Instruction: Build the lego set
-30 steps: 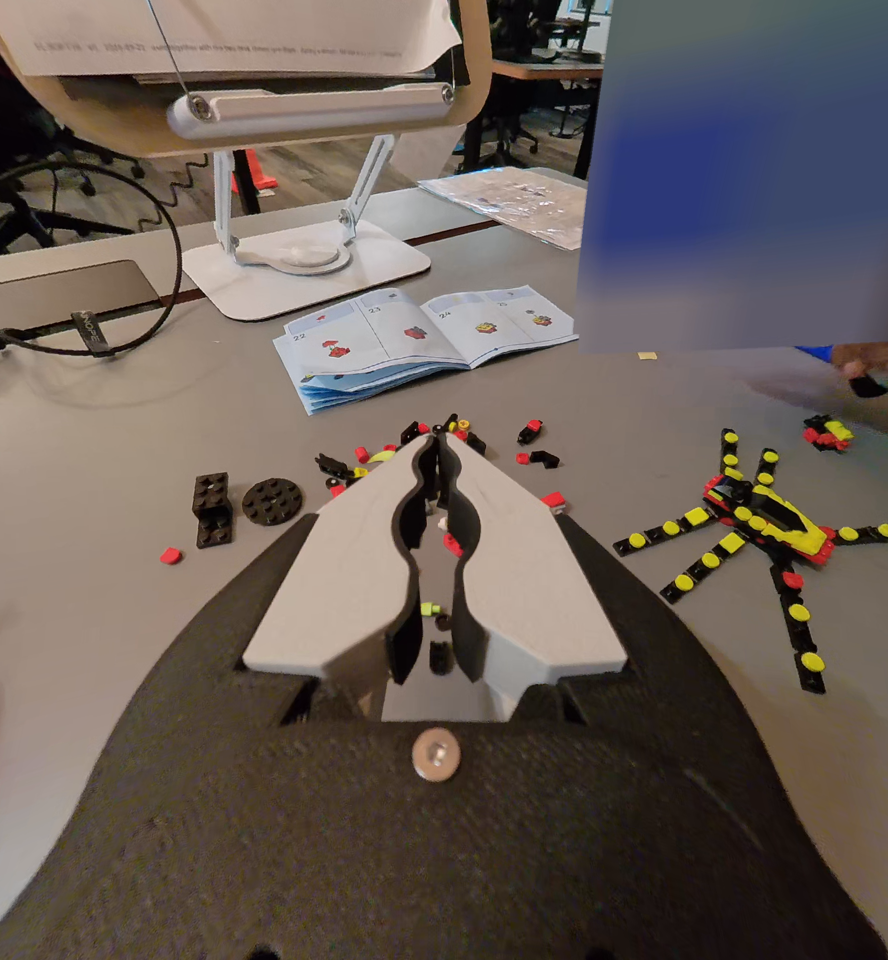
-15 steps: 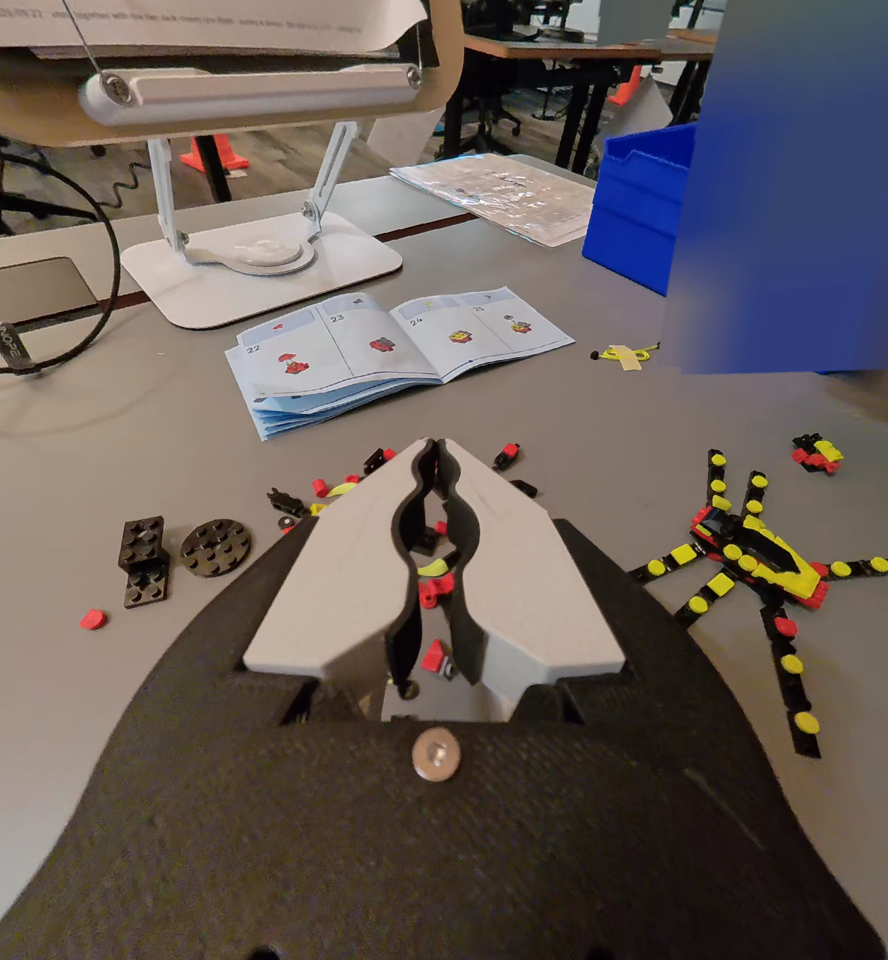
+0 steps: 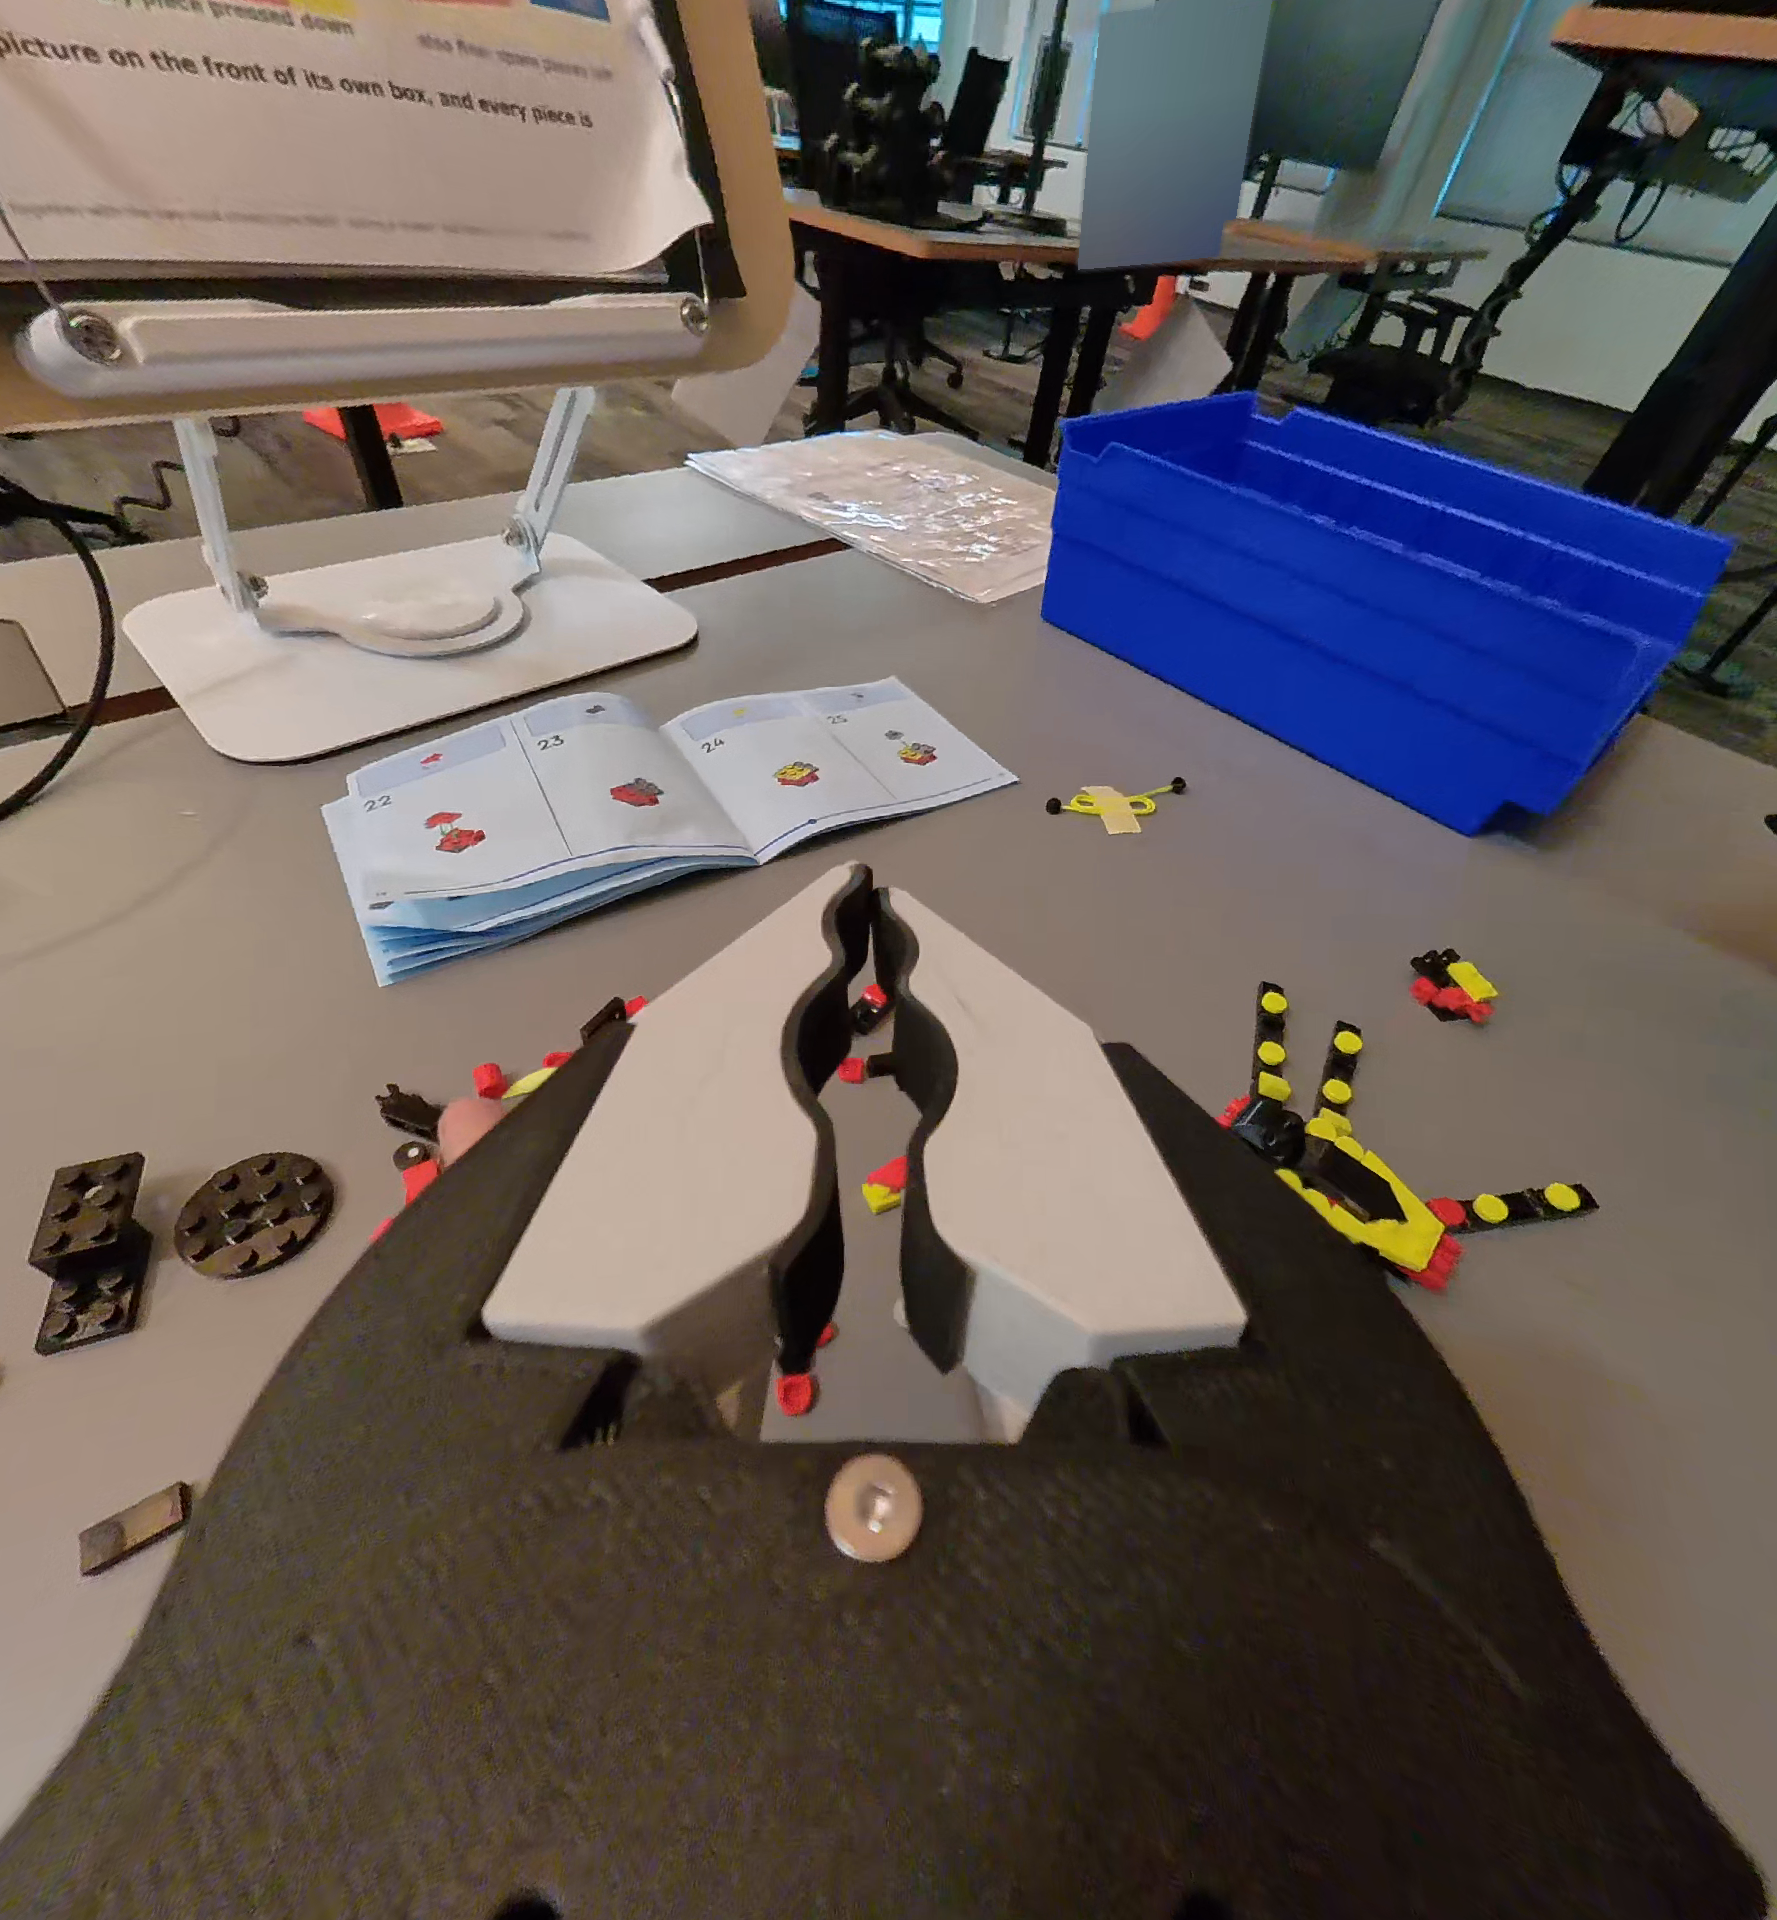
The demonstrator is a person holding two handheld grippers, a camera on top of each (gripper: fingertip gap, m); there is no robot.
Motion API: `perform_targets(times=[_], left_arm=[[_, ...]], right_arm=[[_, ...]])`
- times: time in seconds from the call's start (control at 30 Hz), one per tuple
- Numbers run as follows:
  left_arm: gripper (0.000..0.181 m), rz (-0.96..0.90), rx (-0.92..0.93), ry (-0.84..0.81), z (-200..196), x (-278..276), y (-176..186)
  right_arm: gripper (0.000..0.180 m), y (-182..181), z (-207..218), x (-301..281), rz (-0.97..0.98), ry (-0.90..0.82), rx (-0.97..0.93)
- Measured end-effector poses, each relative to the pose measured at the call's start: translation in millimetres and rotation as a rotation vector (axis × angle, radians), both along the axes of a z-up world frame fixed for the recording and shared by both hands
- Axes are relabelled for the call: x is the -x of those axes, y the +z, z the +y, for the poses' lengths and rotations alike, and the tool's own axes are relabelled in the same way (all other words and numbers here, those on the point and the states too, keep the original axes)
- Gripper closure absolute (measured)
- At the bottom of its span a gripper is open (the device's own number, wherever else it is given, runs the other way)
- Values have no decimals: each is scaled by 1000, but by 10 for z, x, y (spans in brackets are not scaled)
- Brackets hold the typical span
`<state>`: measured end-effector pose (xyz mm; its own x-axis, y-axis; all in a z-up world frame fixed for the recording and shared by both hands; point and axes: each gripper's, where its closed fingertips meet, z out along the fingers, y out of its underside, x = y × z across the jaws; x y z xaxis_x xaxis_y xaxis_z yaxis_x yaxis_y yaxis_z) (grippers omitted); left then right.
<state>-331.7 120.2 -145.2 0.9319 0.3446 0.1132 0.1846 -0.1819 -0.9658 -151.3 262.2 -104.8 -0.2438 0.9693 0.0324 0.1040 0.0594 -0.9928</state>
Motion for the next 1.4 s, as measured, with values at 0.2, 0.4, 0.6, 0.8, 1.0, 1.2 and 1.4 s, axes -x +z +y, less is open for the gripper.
perform_targets(times=[0.2, 0.4, 0.6, 0.8, 1.0, 1.2, 1.4], left_arm=[[181, -108, -20, 8, -33, 41, -47], [181, -85, -11, 28, -114, 124, -44], [181, -98, 14, -6, -85, 80, -112], [181, -43, 86, -29, -24, 50, -220], [181, 42, 170, -65, 80, 64, -311], [181, 49, 245, -150, 163, 10, -426], [173, 39, 339, -193, 103, -73, -587]], right_arm=[[180, -1, -8, 23, 11, 55, 87], [180, -4, -53, 34, 4, 84, 140], [180, -100, -15, 81, -31, 72, 130], [180, -277, 82, 188, -88, 55, 105], [180, -272, 122, 308, -89, 71, 103], [180, -155, 88, 326, -52, 85, 58], [180, -68, -55, 222, -25, 107, 42]])
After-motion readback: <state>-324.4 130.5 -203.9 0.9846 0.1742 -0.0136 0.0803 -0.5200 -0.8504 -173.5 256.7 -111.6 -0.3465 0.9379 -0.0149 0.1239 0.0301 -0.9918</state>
